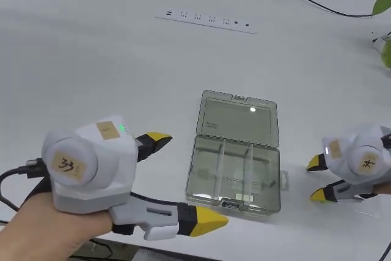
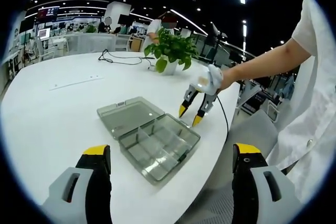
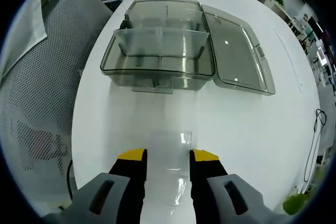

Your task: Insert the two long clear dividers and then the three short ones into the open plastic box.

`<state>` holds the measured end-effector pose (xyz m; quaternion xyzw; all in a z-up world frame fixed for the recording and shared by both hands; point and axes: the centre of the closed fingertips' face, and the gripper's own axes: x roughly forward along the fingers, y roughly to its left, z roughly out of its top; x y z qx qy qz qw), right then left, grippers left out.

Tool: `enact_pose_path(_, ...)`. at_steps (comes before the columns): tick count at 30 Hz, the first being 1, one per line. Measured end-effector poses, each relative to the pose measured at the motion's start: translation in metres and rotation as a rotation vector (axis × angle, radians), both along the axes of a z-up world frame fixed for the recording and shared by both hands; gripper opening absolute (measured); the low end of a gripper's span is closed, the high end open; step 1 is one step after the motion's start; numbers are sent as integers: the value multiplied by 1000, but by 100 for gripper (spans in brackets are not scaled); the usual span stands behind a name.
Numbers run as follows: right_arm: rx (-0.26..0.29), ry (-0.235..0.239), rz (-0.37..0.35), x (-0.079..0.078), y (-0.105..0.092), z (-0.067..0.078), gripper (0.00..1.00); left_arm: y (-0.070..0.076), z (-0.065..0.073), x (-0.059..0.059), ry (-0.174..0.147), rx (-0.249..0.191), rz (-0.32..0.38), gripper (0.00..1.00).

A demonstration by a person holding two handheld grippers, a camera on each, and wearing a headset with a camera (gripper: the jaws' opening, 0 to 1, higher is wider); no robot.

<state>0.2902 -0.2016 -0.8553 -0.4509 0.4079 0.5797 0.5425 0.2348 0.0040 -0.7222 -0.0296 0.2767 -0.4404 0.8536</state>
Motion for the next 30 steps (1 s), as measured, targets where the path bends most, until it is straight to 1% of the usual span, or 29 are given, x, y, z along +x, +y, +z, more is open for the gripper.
enact_pose_path(4,0,-9,-12,0,-1,1,33,0,2,0,-4,1,-2,99)
enact_pose_path(7,20,-22,-37,-1,2,9,33,0,5,2,-10,-3,-1,98)
enact_pose_path(9,35,-32,-46,-3,4,15,33,-1,7,3,-7,-7,3,98)
enact_pose_path(13,92,-74,-70,-5,15,37,33,-4,11,5,-2,-18,4,96)
enact_pose_path(16,140,-106,-88,-11,27,60,33,-10,13,6,8,-23,-4,95)
enact_pose_path(17,144,-109,-89,-12,28,63,33,-11,14,6,10,-24,-6,95)
enact_pose_path(19,160,-137,-87,-15,34,76,33,-16,15,7,20,-30,-11,94)
enact_pose_path(20,172,-152,-82,-18,39,84,33,-19,17,8,35,-42,-8,93)
enact_pose_path(21,181,-158,-85,-19,42,89,33,-21,19,8,45,-51,-8,92)
enact_pose_path(23,198,-173,-85,-24,49,100,33,-28,24,11,52,-75,-10,90)
enact_pose_path(24,208,-187,-77,-27,54,107,33,-32,26,12,66,-93,-7,88)
enact_pose_path(26,220,-203,-72,-31,60,116,33,-39,29,12,109,-127,-5,85)
enact_pose_path(28,244,-219,-72,-35,70,128,33,-47,32,14,142,-162,2,80)
enact_pose_path(29,255,-222,-73,-38,75,134,33,-51,34,14,170,-188,7,78)
enact_pose_path(30,262,-225,-71,-40,78,137,33,-54,35,13,191,-207,9,75)
